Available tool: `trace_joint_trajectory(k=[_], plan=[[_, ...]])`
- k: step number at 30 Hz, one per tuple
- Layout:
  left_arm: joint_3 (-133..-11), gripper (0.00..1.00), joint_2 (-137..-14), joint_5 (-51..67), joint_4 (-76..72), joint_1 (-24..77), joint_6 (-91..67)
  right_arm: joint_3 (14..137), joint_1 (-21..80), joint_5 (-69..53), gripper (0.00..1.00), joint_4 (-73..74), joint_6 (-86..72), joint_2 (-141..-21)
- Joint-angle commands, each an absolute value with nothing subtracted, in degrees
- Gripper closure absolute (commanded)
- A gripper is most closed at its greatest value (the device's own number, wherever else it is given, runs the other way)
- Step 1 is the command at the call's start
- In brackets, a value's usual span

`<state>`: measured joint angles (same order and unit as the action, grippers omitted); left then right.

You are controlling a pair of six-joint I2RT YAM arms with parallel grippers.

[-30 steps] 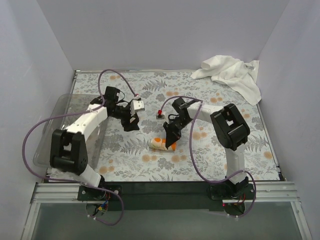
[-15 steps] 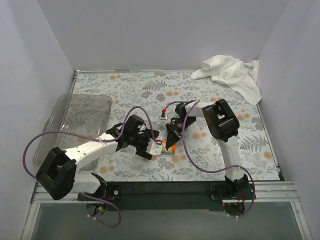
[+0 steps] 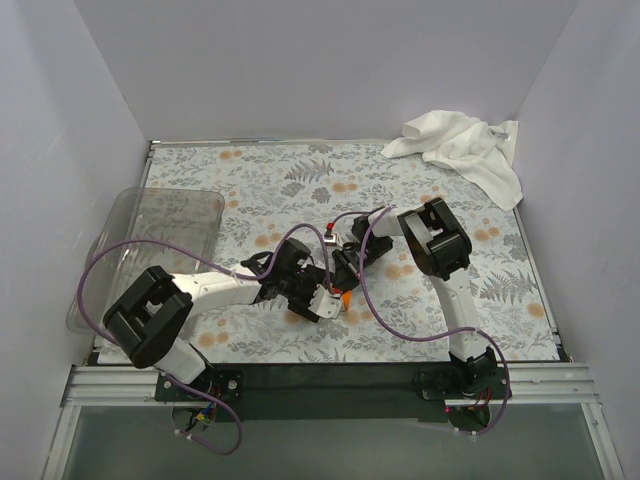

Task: Roll the towels
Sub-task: Place the rolled towel into the container

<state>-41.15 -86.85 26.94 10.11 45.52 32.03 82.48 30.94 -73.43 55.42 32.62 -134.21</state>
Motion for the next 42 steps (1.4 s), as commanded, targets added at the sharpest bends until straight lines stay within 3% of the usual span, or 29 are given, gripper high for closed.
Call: trace_joint_trajectory(k=[1, 6, 10, 14, 17, 18, 20, 23, 28, 31, 42], plan=[[-41.13, 0.38, -87.53, 27.07, 7.82, 46.58, 31.64, 81.83, 31.29, -68.02, 0.99, 52.65, 35.95, -137.98], [-39.99, 0.45, -90.6, 26.46, 8.0, 46.93, 31.73, 81.48, 31.2, -69.26, 0.99, 53.7, 36.82, -138.69], [-40.25, 0.68, -91.85, 24.87, 8.7, 46.93, 30.15, 80.33, 31.11, -69.08, 0.99, 54.49, 37.53, -137.12], [-41.04, 0.8, -90.97, 26.19, 11.42, 47.02, 28.92, 79.37, 31.2, -68.12, 0.95, 54.93, 37.44, -135.0], [-42.53, 0.86, -91.05, 26.63, 15.46, 47.02, 27.34, 79.01, 30.77, -65.75, 0.72, 55.46, 36.83, -133.68], [-43.15, 0.9, -90.97, 26.72, 16.51, 47.02, 26.55, 78.84, 30.15, -64.18, 0.54, 56.07, 36.83, -133.16], [-43.68, 0.92, -90.53, 27.15, 19.5, 47.02, 25.58, 78.4, 28.92, -61.63, 0.3, 56.6, 37.09, -131.4], [-44.82, 0.98, -90.18, 28.03, 24.07, 46.93, 23.21, 78.05, 25.06, -58.64, 0.15, 57.22, 36.92, -128.24], [-50.33, 1.0, -90.96, 30.66, 30.65, 44.92, 14.79, 80.85, 18.47, -54.58, 0.11, 60.29, 38.06, -123.24], [-55.96, 1.0, -93.86, 34.18, 35.83, 39.92, 10.12, 82.26, 15.74, -53.18, 0.02, 61.52, 37.97, -121.12], [-85.14, 1.0, -98.35, 37.44, 46.66, 15.22, -7.81, 86.83, 12.48, -51.15, 0.02, 64.07, 37.0, -119.62]])
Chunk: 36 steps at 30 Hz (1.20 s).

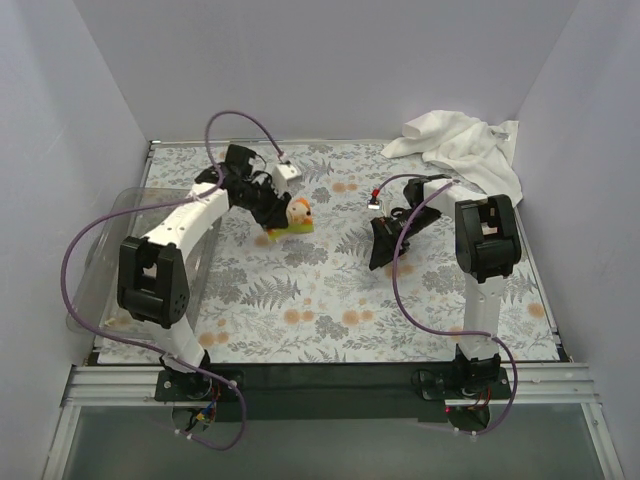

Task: Roll the towels
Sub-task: Place the rolled towel into the container

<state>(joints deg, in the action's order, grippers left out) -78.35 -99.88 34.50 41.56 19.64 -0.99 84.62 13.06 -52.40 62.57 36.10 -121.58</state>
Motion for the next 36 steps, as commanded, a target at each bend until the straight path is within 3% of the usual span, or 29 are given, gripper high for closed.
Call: trace_joint_trajectory(k=[1, 6, 14, 22, 36], plan=[[-86.21, 1.0, -98.18, 37.53, 46.67, 13.29, -8.87, 86.92, 12.39, -51.07, 0.02, 64.25, 37.0, -119.62], [-88.16, 1.0, -93.26, 31.65, 45.18, 0.19, -12.92, 87.1, 12.04, -50.54, 0.02, 65.04, 36.74, -119.0], [-79.56, 1.0, -86.14, 24.61, 43.59, -14.48, -14.5, 87.36, 11.51, -49.75, 0.02, 65.39, 35.95, -117.77], [-67.77, 1.0, -83.67, 16.0, 36.41, -17.49, -18.1, 87.1, 10.64, -49.13, 0.02, 65.66, 35.77, -117.77], [-60.3, 1.0, -93.25, 21.97, 21.9, -17.31, -25.93, 83.41, 10.2, -48.08, 0.01, 65.57, 35.86, -114.88]])
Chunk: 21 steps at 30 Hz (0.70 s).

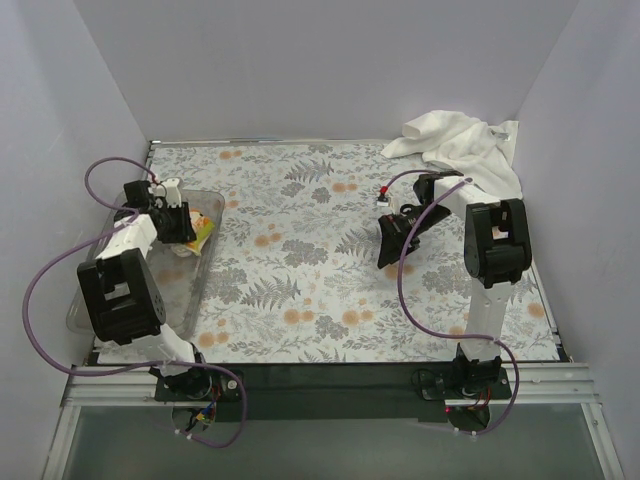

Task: Roll the towels
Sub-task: Place the rolled towel into the container

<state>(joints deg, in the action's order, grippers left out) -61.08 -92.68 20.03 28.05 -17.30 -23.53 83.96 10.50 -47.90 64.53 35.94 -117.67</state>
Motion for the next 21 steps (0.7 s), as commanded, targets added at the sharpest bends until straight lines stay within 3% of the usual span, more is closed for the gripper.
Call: trace_joint_trajectory(k=[1, 8, 12, 21], plan=[[-60.03, 1.0, -93.95, 22.76, 21.1, -17.4, -26.1, 83.32, 10.2, -48.08, 0.02, 65.57, 35.86, -114.79], [-57.66, 1.0, -96.5, 24.52, 17.14, -17.4, -26.63, 82.88, 10.2, -48.34, 0.02, 65.57, 35.77, -114.78], [-56.6, 0.81, -97.73, 24.7, 16.87, -17.4, -25.67, 83.23, 10.2, -48.43, 0.02, 65.57, 35.68, -115.14], [-57.13, 0.55, -98.26, 24.87, 19.42, -17.4, -24.44, 83.67, 10.2, -48.87, 0.02, 65.65, 35.51, -115.75]])
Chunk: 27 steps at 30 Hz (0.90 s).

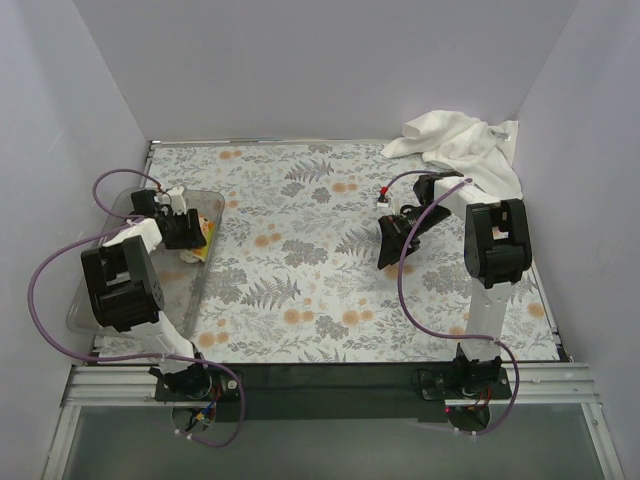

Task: Roll the towels
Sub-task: Place the rolled towel into the container

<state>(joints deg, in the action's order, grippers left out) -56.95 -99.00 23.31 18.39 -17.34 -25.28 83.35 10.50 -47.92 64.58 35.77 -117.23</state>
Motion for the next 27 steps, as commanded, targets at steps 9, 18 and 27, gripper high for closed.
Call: trace_joint_trajectory(k=[9, 18, 27], plan=[[-60.9, 0.44, -94.31, 23.82, 23.46, -17.4, -21.89, 84.37, 10.2, -48.96, 0.02, 65.65, 35.59, -115.66], [-66.44, 0.13, -90.27, 23.46, 27.59, -17.4, -19.08, 85.87, 9.67, -46.59, 0.02, 66.09, 36.38, -115.14], [-73.73, 0.02, -85.79, 26.2, 28.83, -15.3, -13.37, 99.21, 3.52, -35.62, 0.04, 61.54, 33.06, -114.96]])
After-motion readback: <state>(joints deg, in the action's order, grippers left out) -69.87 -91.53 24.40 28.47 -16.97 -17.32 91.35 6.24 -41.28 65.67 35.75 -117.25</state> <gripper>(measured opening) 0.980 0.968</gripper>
